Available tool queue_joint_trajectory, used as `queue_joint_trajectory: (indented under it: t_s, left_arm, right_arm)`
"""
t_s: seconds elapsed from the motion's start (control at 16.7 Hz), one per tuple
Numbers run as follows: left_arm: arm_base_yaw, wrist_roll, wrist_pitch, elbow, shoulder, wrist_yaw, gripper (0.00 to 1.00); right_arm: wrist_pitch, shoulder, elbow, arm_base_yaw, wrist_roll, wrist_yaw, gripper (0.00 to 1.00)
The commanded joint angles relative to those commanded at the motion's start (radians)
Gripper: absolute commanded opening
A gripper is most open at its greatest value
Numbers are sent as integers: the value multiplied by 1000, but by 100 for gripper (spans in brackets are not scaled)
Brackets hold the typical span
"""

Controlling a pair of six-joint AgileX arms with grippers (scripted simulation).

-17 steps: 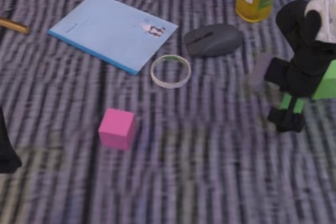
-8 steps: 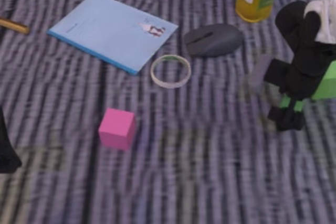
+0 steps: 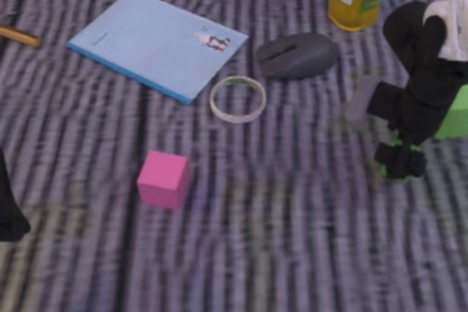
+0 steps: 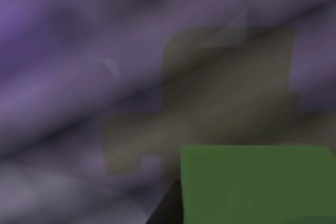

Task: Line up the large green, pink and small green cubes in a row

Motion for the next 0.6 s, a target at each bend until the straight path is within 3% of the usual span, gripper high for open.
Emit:
queue_joint_trajectory:
  t_s: [0.3,0.6]
  left_arm:
    - [0,0,0,0,0,0,100]
    - [0,0,0,0,0,0,100]
  right_arm:
    - [-51,-47,19,2,17,-14,0]
    - [-228,-105,122,6,16,-15,0]
